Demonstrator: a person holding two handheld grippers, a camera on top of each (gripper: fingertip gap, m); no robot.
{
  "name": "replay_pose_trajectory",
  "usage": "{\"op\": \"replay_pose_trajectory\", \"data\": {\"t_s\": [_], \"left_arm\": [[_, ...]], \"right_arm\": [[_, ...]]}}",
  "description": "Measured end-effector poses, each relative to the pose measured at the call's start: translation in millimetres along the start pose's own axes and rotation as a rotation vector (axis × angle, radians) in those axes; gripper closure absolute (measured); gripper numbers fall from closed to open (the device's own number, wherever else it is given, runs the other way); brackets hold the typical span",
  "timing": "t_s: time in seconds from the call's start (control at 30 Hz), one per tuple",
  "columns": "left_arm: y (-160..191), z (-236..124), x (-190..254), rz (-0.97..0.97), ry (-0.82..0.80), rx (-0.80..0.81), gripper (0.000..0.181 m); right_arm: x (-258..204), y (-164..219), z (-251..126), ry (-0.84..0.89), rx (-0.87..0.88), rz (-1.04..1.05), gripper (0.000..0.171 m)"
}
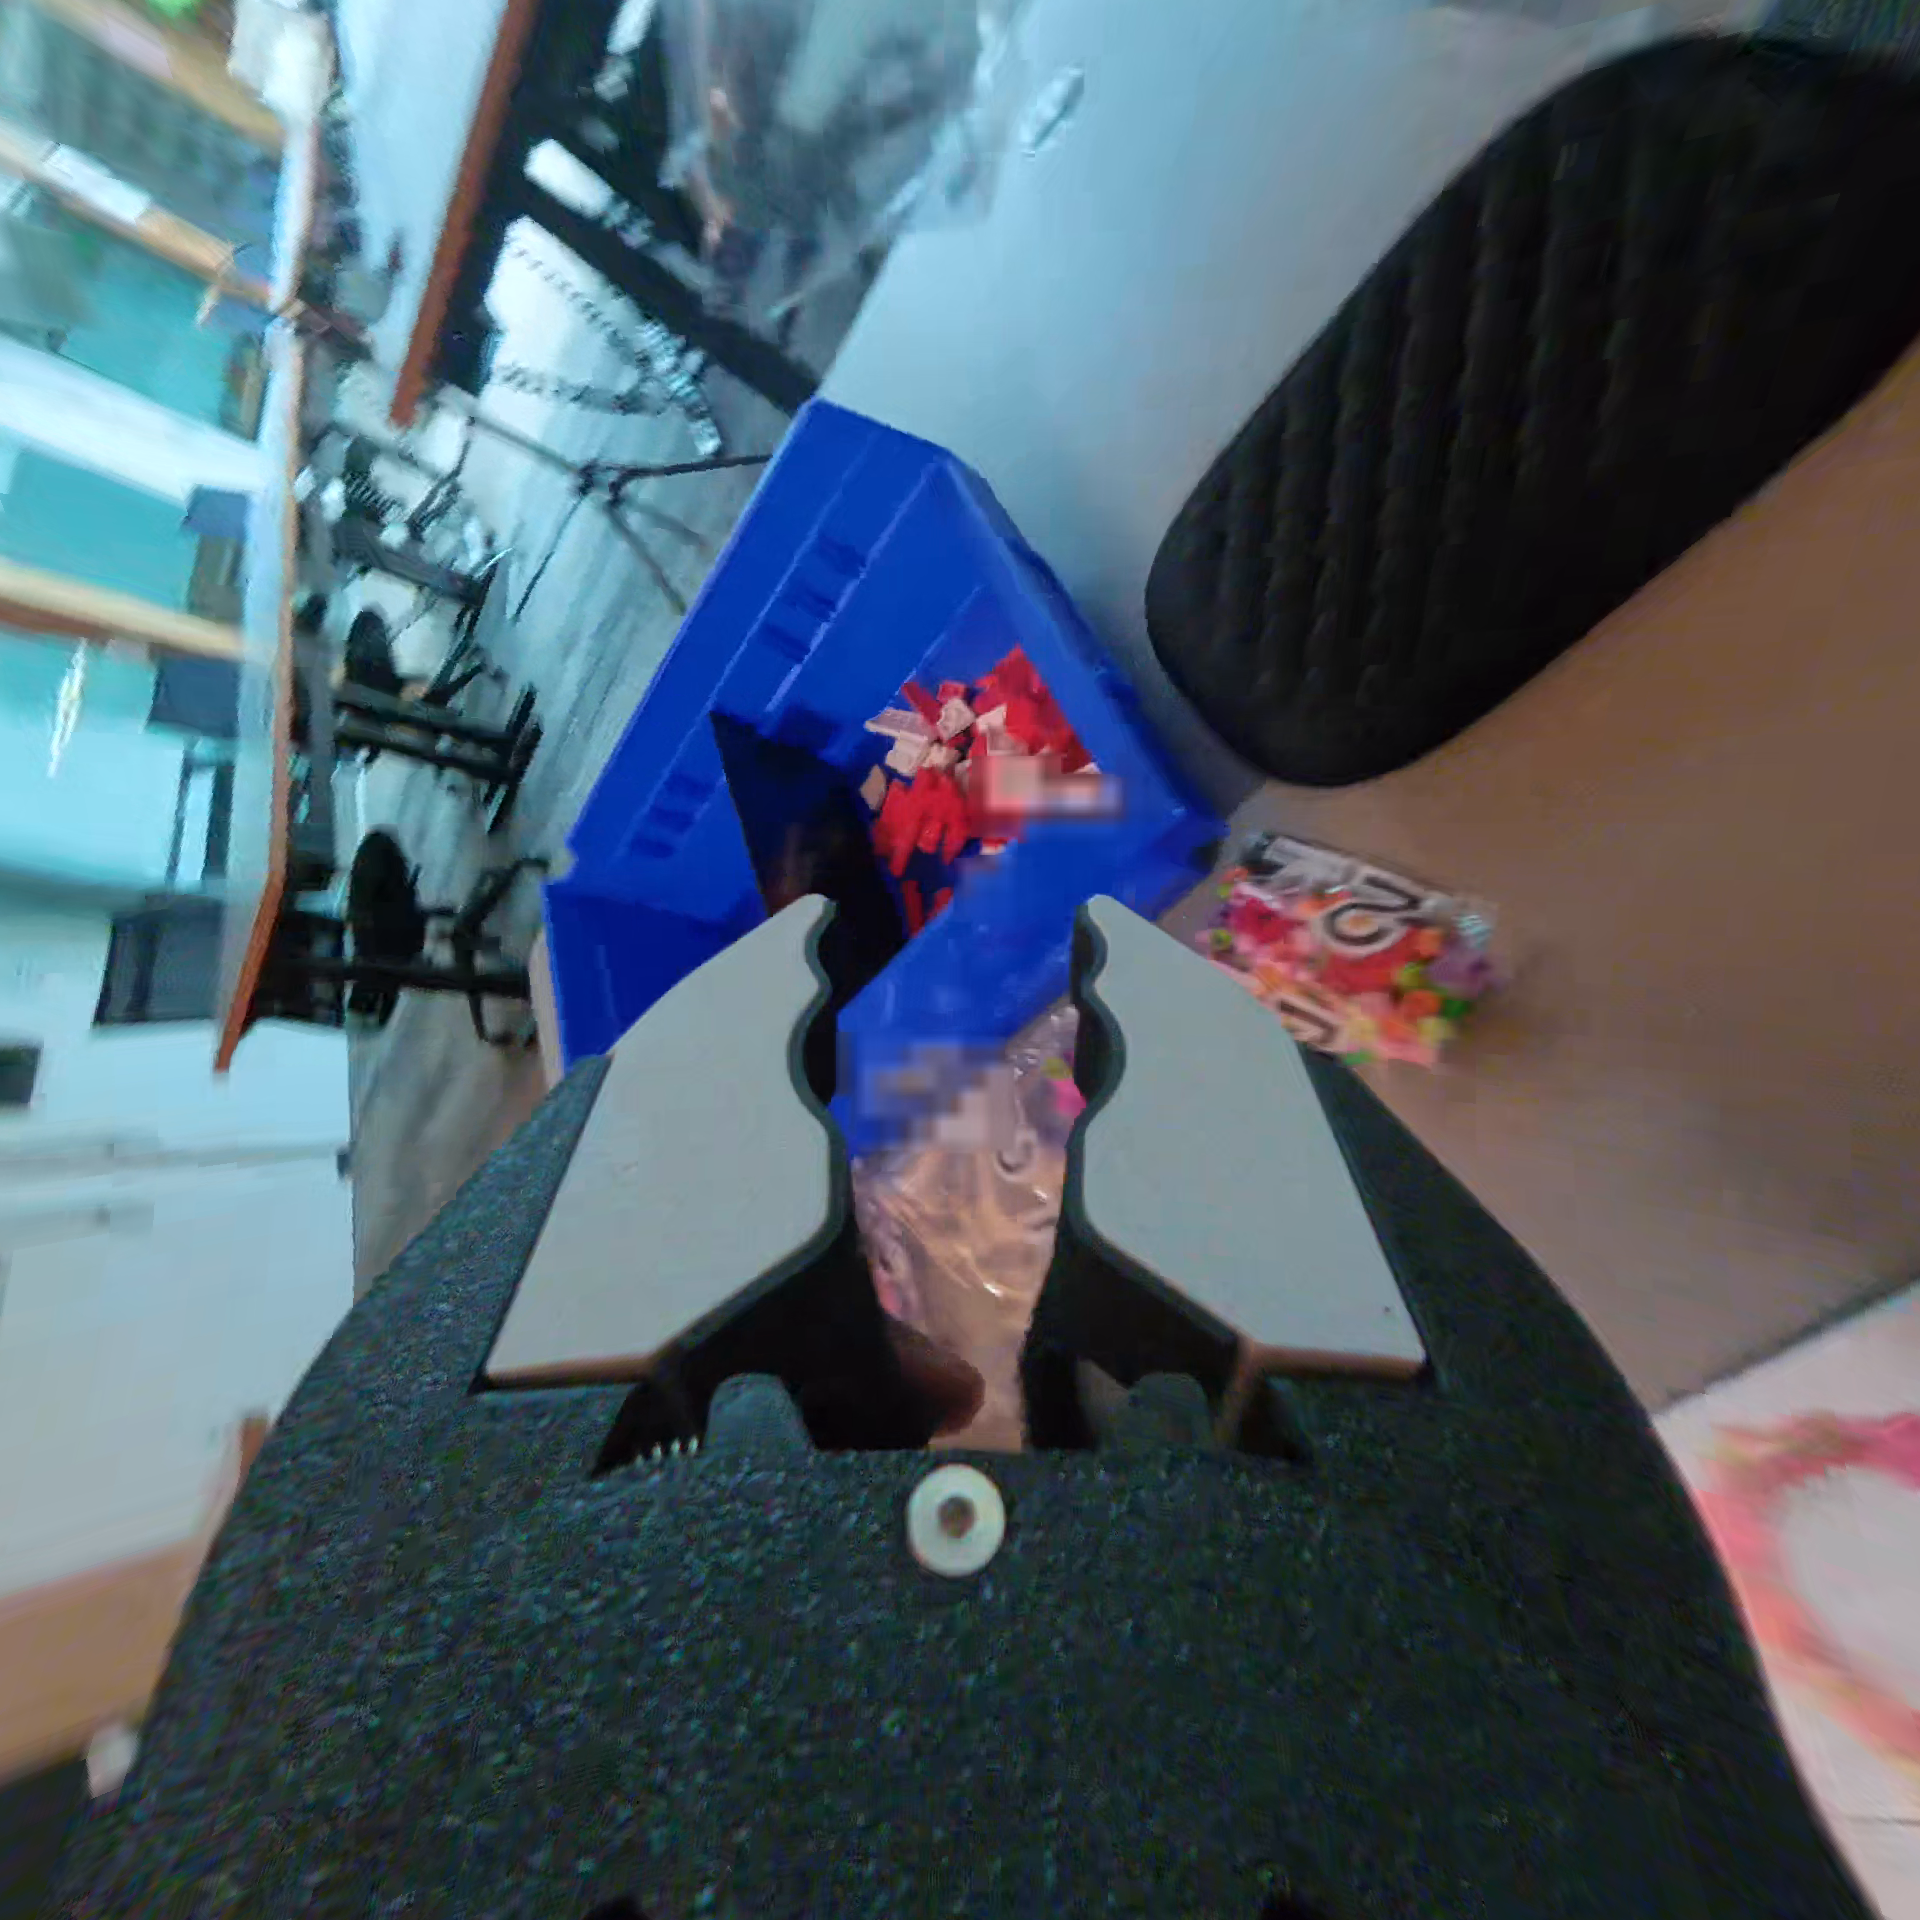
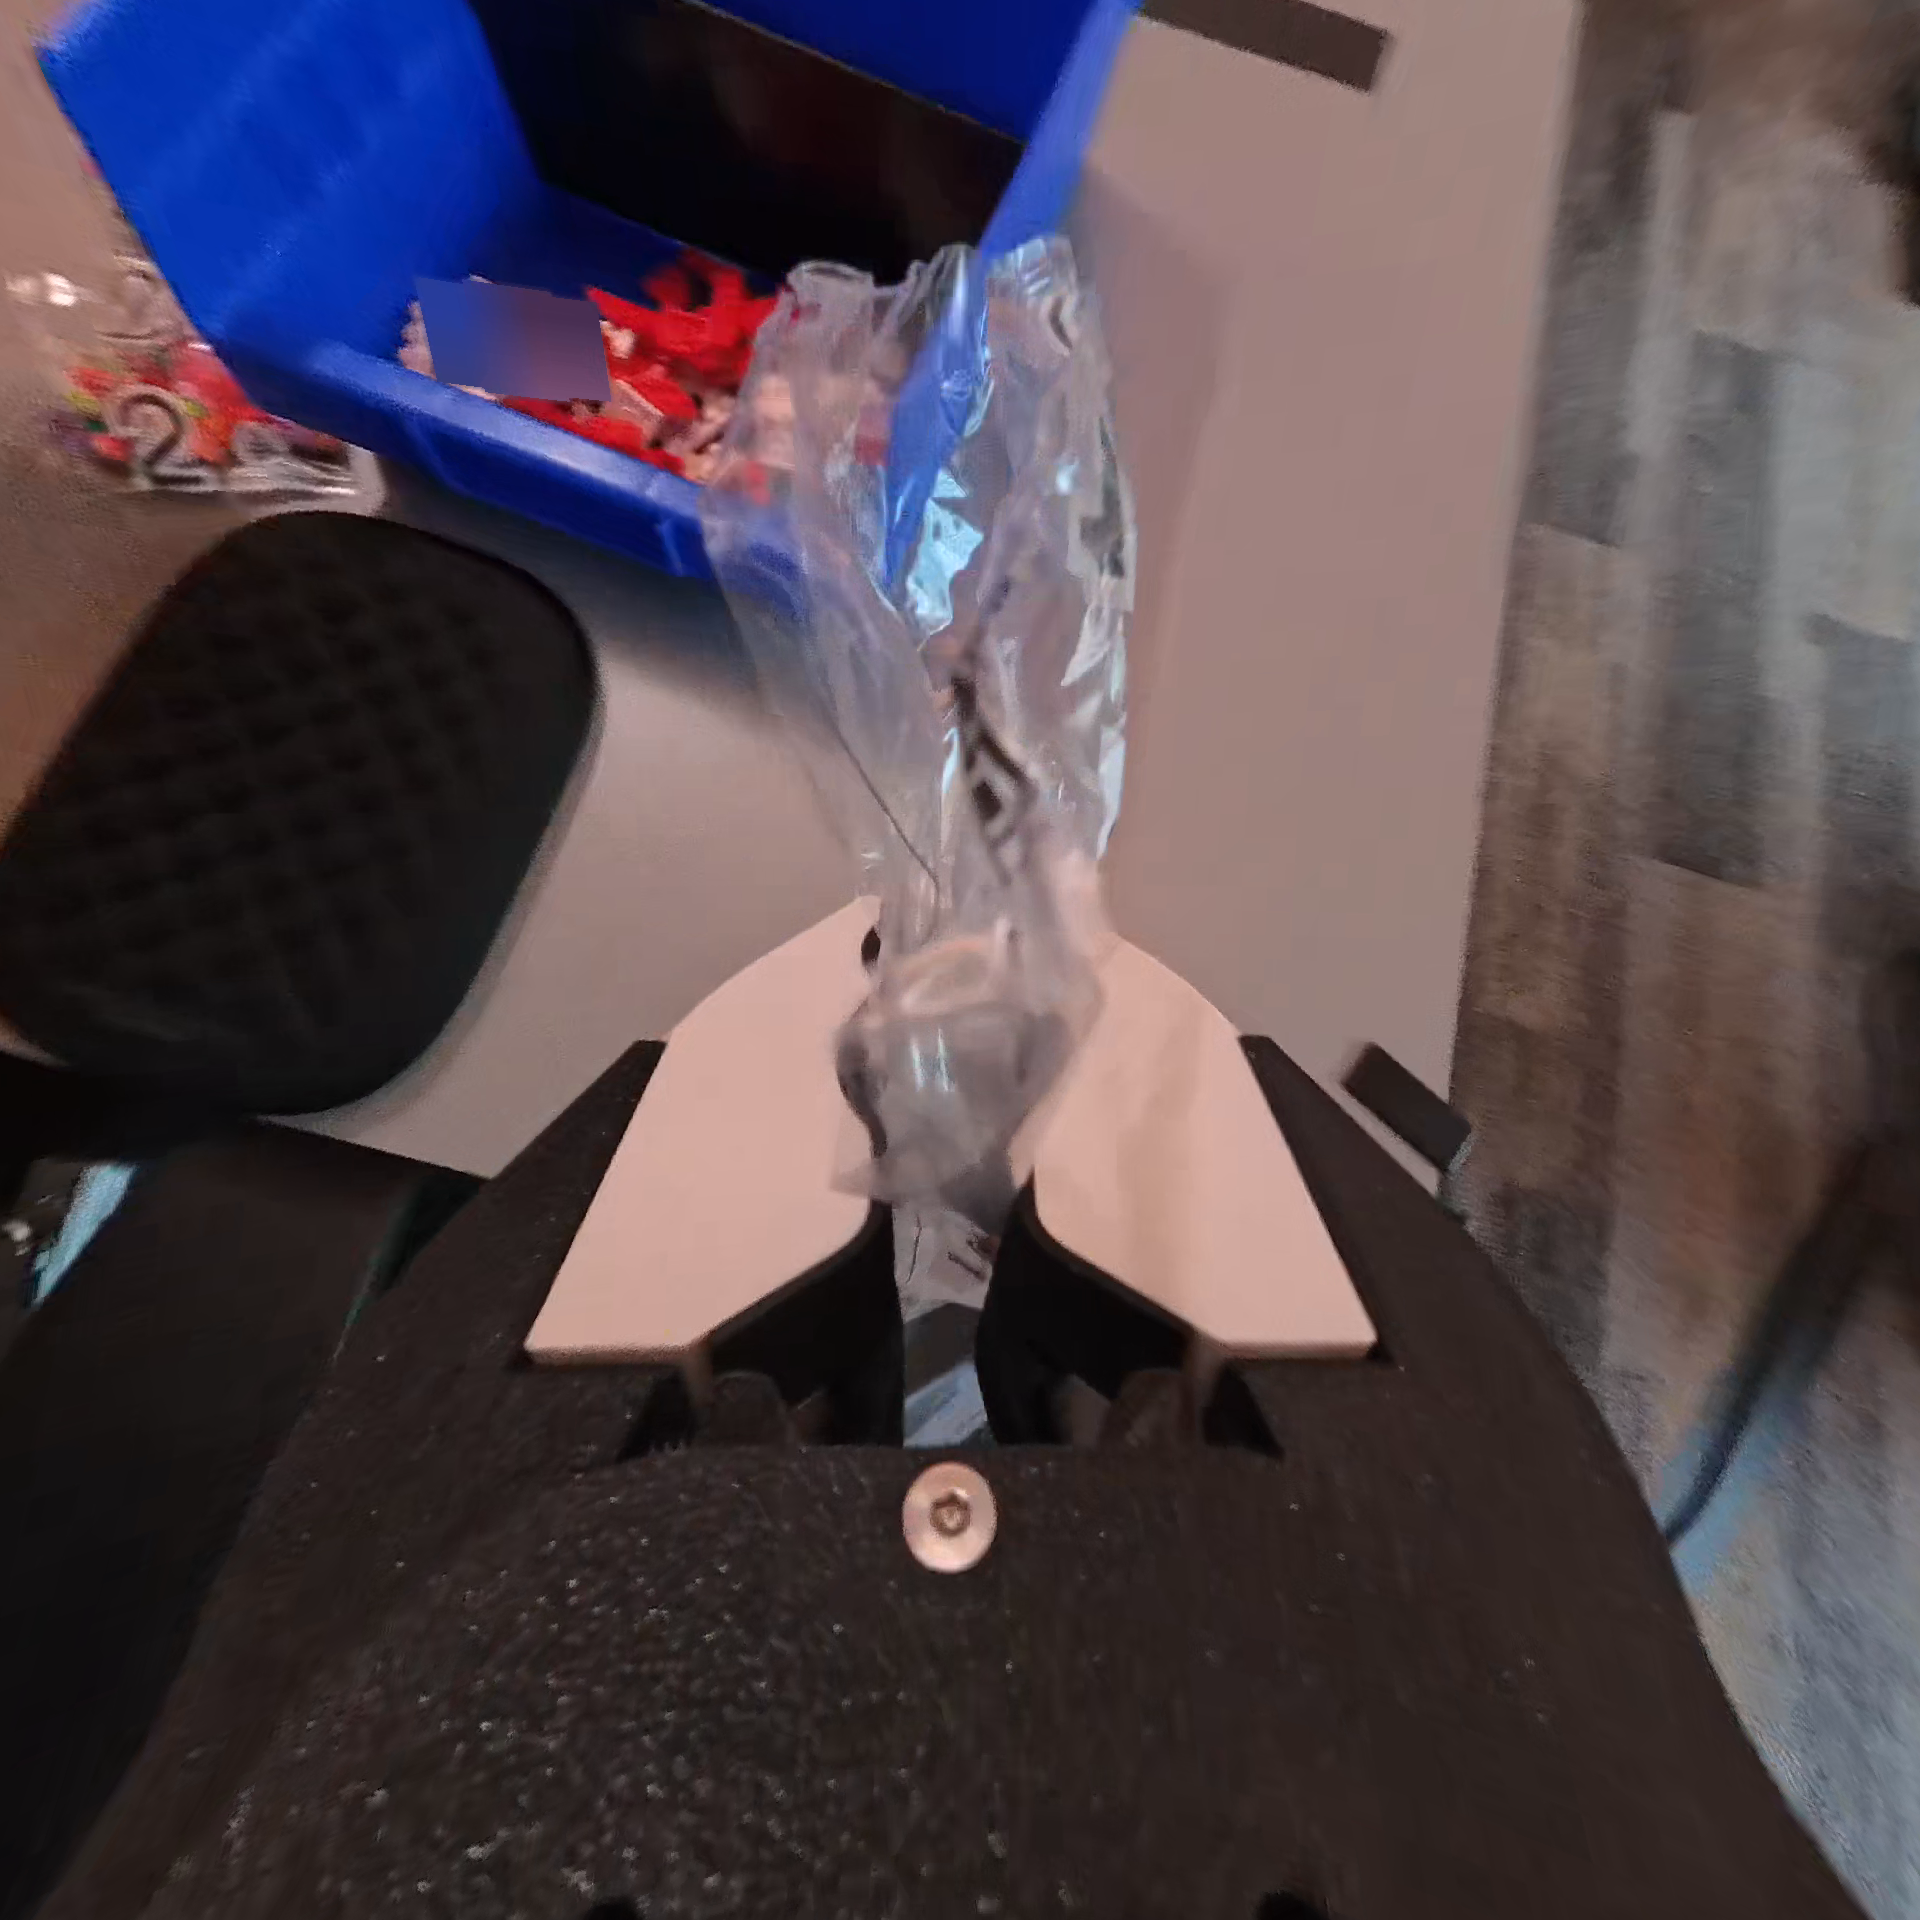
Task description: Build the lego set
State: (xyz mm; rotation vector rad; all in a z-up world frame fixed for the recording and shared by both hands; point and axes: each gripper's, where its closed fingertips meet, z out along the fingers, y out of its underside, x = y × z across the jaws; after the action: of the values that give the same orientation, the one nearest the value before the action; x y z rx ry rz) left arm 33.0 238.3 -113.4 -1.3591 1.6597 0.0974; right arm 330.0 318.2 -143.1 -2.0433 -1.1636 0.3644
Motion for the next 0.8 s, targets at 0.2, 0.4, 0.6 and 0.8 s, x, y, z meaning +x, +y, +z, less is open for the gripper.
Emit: {"op": "replay_pose_trajectory", "data": {"t_s": [0.2,0.4,0.6,0.8], "left_arm": [[23.8,34.6,-2.7,0.263,0.428,-0.090,0.131],[42.9,54.6,6.1,0.395,0.689,-0.219,0.134],[60.3,73.5,20.7,0.419,0.772,-0.252,0.152],[62.0,81.3,23.1,0.375,0.801,-0.219,0.175]], "right_arm": [[-9.5,21.0,-2.7,0.061,-0.029,-0.018,0.151],[-6.1,26.2,5.4,0.106,-0.110,-0.054,0.151],[3.4,22.6,10.3,0.274,-0.161,-0.125,0.150],[7.8,19.6,14.6,0.497,-0.210,-0.354,0.149]]}}
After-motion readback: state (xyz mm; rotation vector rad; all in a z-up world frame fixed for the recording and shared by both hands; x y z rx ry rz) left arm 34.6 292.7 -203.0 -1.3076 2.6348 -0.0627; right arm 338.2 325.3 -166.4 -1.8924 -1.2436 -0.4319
